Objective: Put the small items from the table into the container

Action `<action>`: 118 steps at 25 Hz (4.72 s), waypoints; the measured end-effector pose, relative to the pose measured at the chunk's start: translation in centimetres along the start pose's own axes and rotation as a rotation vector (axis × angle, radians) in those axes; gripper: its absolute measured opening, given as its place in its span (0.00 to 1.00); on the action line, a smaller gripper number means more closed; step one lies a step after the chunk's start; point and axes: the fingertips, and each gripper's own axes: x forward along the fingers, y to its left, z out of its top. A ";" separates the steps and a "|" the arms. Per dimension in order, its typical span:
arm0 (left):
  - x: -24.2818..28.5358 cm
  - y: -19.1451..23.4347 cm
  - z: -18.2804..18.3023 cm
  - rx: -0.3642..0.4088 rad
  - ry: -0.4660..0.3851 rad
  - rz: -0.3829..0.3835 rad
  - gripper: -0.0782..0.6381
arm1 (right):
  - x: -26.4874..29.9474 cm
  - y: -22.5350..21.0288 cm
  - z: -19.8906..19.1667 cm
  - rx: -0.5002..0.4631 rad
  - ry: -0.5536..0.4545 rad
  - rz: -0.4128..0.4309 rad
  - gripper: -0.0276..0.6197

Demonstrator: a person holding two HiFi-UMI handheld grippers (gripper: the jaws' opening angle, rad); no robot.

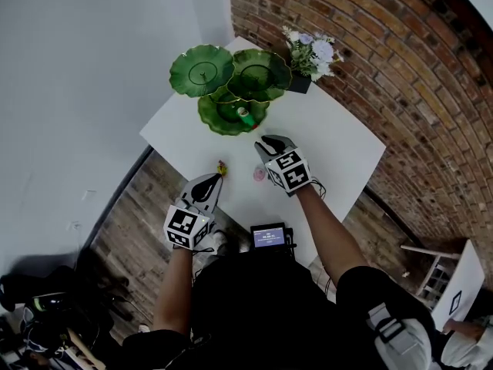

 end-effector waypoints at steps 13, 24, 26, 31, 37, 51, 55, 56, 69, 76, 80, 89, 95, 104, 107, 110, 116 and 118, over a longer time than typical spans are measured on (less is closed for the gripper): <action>-1.3 -1.2 0.2 -0.007 -0.051 -0.038 0.12 | -7.0 4.2 -0.2 0.091 -0.084 0.053 0.08; -2.4 -2.8 -0.3 -0.005 -0.054 -0.085 0.12 | -9.8 5.9 -1.6 0.082 -0.115 0.027 0.07; -2.5 -3.1 -0.4 -0.002 -0.053 -0.093 0.12 | -9.9 6.2 -1.8 0.082 -0.109 0.027 0.07; -2.7 -3.7 -0.5 0.001 -0.055 -0.103 0.12 | -10.1 6.6 -2.1 0.085 -0.098 0.022 0.07; -2.8 -3.6 -0.3 0.012 -0.051 -0.098 0.12 | -10.0 6.6 -1.9 0.087 -0.100 0.017 0.07; -2.8 -3.6 -0.3 0.007 -0.059 -0.099 0.12 | -9.8 6.6 -2.2 0.086 -0.098 0.010 0.07; -2.8 -3.5 -0.3 -0.006 -0.064 -0.094 0.12 | -9.6 6.4 -2.5 0.087 -0.083 0.006 0.07; -2.9 -3.4 -0.2 -0.007 -0.065 -0.093 0.12 | -9.6 6.3 -2.6 0.085 -0.079 0.000 0.07; -3.1 -3.1 -1.1 -0.038 -0.057 -0.061 0.12 | -7.8 6.2 -4.7 0.104 -0.008 0.040 0.22; -3.1 -2.3 -1.4 -0.061 -0.052 -0.030 0.12 | -5.7 6.5 -6.2 0.083 0.063 0.085 0.32; -2.9 -2.2 -1.8 -0.076 -0.038 -0.016 0.12 | -4.6 6.3 -7.0 0.071 0.101 0.102 0.34; -2.6 -2.1 -3.1 -0.092 0.002 0.009 0.12 | -2.4 6.0 -8.7 0.050 0.160 0.141 0.36; -2.7 -1.9 -3.7 -0.102 0.018 0.024 0.12 | -1.2 6.2 -9.7 0.035 0.196 0.153 0.36; -2.6 -1.7 -3.5 -0.093 0.017 0.022 0.12 | -1.2 6.3 -9.9 0.016 0.216 0.142 0.32; -2.4 -1.8 -3.2 -0.084 0.009 0.011 0.12 | -1.6 6.2 -9.4 0.027 0.201 0.136 0.31; -2.1 -1.9 -3.0 -0.078 0.006 -0.003 0.12 | -2.4 5.8 -8.6 0.042 0.177 0.118 0.31; -1.4 -2.2 -1.9 -0.055 -0.017 -0.037 0.12 | -4.2 5.3 -6.5 0.066 0.118 0.074 0.31; -1.2 -2.3 -1.5 -0.046 -0.024 -0.048 0.12 | -4.8 5.3 -5.9 0.072 0.099 0.063 0.31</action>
